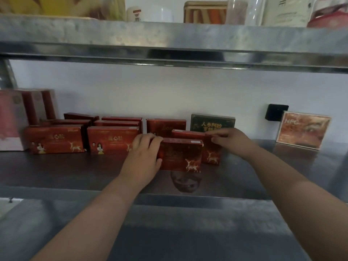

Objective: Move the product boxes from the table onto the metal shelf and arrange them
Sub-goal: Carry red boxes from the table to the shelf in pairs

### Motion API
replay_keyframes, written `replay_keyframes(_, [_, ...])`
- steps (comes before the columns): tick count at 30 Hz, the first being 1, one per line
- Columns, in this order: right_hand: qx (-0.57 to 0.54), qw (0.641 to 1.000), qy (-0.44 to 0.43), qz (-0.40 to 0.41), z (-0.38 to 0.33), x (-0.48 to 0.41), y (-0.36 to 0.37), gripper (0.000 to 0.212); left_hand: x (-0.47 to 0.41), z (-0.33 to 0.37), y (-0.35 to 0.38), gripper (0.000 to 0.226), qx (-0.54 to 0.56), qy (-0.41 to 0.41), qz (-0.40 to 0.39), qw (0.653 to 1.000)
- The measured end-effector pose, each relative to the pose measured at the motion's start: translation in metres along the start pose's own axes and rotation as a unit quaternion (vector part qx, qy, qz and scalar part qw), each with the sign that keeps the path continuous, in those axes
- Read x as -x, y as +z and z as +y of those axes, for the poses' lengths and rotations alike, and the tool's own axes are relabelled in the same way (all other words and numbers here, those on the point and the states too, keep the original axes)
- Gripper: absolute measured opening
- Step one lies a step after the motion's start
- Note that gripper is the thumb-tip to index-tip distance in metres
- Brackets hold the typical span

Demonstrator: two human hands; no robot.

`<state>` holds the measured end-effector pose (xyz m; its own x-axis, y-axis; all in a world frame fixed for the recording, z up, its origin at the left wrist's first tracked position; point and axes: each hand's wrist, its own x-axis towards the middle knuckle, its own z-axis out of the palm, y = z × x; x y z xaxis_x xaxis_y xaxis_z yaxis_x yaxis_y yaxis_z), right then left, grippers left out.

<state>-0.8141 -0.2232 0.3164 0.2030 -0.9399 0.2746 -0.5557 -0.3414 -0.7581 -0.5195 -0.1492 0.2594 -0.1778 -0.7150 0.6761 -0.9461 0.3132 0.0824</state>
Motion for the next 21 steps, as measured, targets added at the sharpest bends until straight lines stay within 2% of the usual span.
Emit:
replay_keyframes(5, [0.007, 0.998, -0.001, -0.068, -0.011, -0.047, 0.013, 0.025, -0.028, -0.003, 0.015, 0.063, -0.030, 0.005, -0.037, 0.999])
replay_keyframes(8, [0.003, 0.997, 0.006, -0.074, -0.018, -0.066, 0.024, 0.021, -0.037, -0.005, 0.025, 0.067, -0.031, 0.007, -0.034, 0.999])
replay_keyframes(13, [-0.004, 0.999, -0.010, -0.041, -0.015, -0.075, 0.046, 0.043, -0.033, -0.003, 0.033, 0.056, 0.012, 0.017, 0.012, 1.000])
replay_keyframes(16, [-0.008, 0.999, -0.028, -0.044, -0.016, -0.071, 0.049, 0.035, -0.032, -0.007, 0.036, 0.066, 0.000, 0.017, 0.012, 1.000])
replay_keyframes(19, [0.048, 0.994, -0.092, -0.044, -0.007, -0.072, 0.058, 0.052, -0.032, -0.009, 0.037, 0.072, -0.021, 0.012, -0.001, 1.000])
replay_keyframes(21, [0.111, 0.988, -0.099, -0.044, 0.000, -0.072, 0.062, 0.060, -0.032, -0.009, 0.037, 0.071, -0.006, 0.004, 0.001, 1.000])
